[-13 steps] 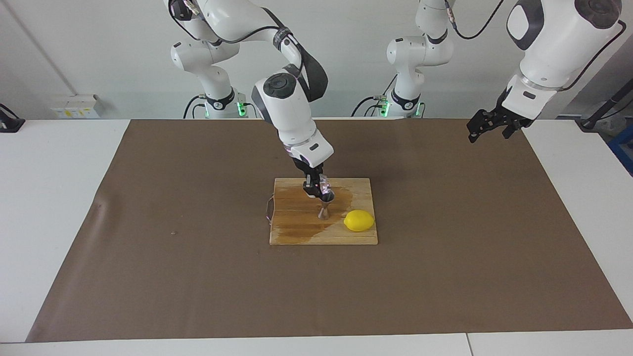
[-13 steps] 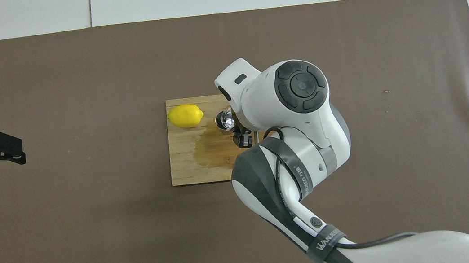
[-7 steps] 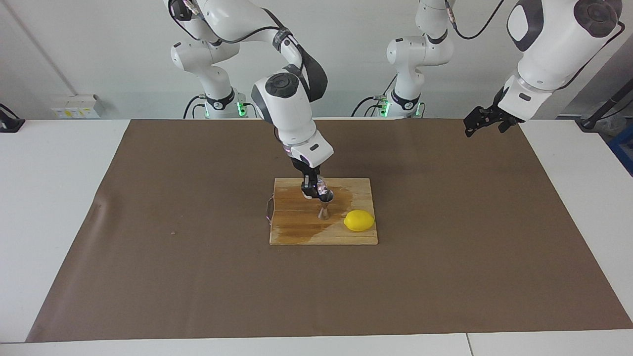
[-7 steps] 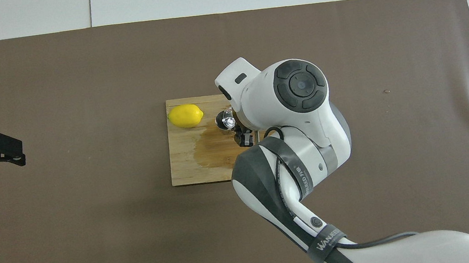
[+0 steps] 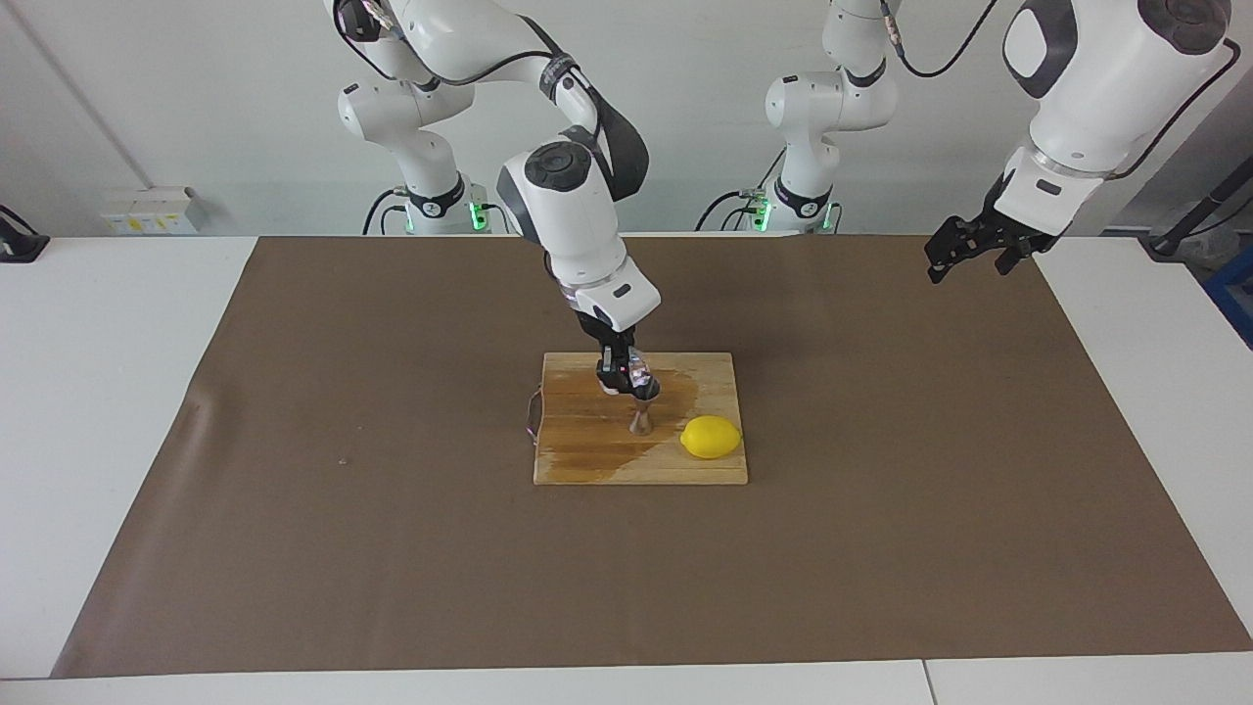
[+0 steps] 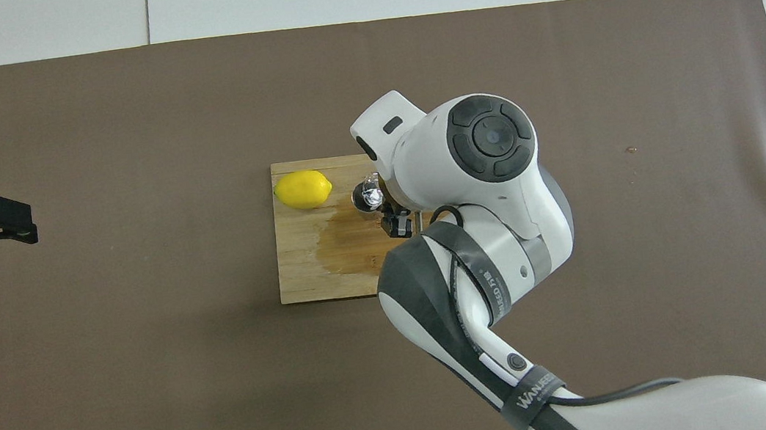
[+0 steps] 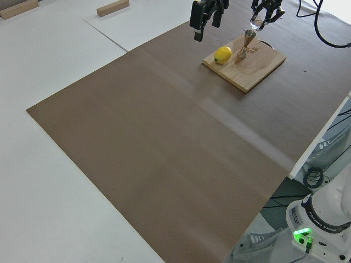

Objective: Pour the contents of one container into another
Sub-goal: 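Hold the clear glass tilted over the silver cup to pour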

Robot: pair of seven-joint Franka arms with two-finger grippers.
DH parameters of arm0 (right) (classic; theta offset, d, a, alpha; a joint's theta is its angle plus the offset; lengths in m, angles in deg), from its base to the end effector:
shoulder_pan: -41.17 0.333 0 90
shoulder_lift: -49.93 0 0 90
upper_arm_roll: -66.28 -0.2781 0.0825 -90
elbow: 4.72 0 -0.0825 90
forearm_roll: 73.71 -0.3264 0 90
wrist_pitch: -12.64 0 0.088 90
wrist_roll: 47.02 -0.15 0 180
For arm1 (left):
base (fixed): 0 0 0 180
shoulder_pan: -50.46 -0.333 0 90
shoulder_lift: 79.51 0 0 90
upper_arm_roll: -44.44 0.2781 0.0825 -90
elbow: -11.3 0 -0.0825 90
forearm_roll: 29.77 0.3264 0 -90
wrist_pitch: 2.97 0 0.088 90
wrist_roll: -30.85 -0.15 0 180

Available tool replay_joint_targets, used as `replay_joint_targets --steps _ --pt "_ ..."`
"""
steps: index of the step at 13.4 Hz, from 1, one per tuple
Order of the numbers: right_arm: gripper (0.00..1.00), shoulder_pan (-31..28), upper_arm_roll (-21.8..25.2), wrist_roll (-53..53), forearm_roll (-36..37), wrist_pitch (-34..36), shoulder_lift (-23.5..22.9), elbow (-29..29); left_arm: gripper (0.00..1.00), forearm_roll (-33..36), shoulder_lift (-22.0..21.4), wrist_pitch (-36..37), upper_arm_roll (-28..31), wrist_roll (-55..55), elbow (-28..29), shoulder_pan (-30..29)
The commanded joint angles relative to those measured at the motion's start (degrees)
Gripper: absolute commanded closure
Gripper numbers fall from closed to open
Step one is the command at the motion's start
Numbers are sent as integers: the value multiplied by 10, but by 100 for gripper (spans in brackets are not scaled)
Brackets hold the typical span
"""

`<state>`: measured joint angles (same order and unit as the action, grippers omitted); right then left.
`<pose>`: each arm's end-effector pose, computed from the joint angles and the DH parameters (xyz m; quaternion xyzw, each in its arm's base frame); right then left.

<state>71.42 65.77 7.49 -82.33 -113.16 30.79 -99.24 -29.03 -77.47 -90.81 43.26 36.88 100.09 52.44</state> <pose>0.5269 0.3253 0.3859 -0.7549 -0.6438 -0.1169 0.0436 0.4993 -0.0254 0.5314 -0.9993 -0.0251 0.0255 0.0082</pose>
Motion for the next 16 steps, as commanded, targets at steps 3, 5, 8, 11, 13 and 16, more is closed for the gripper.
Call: replay_joint_targets --steps 3,5,8,11,13,16 --pt "99 7 4 -27 26 4 -15 16 0 0 -12 -42 1 3 9 4" --pt "99 7 4 -34 27 1 -16 17 0 0 -12 -46 1 3 9 4" --pt "100 13 9 -41 31 -2 -17 17 0 -1 -12 -46 1 3 9 5" --pt "100 13 10 -41 39 0 -17 17 0 -2 -12 -46 1 3 9 5" --pt "100 12 12 -41 44 10 -17 21 0 -2 -12 -46 1 3 9 5" --pt "100 14 12 -41 50 48 -20 45 0 -5 -12 -46 1 3 9 5"
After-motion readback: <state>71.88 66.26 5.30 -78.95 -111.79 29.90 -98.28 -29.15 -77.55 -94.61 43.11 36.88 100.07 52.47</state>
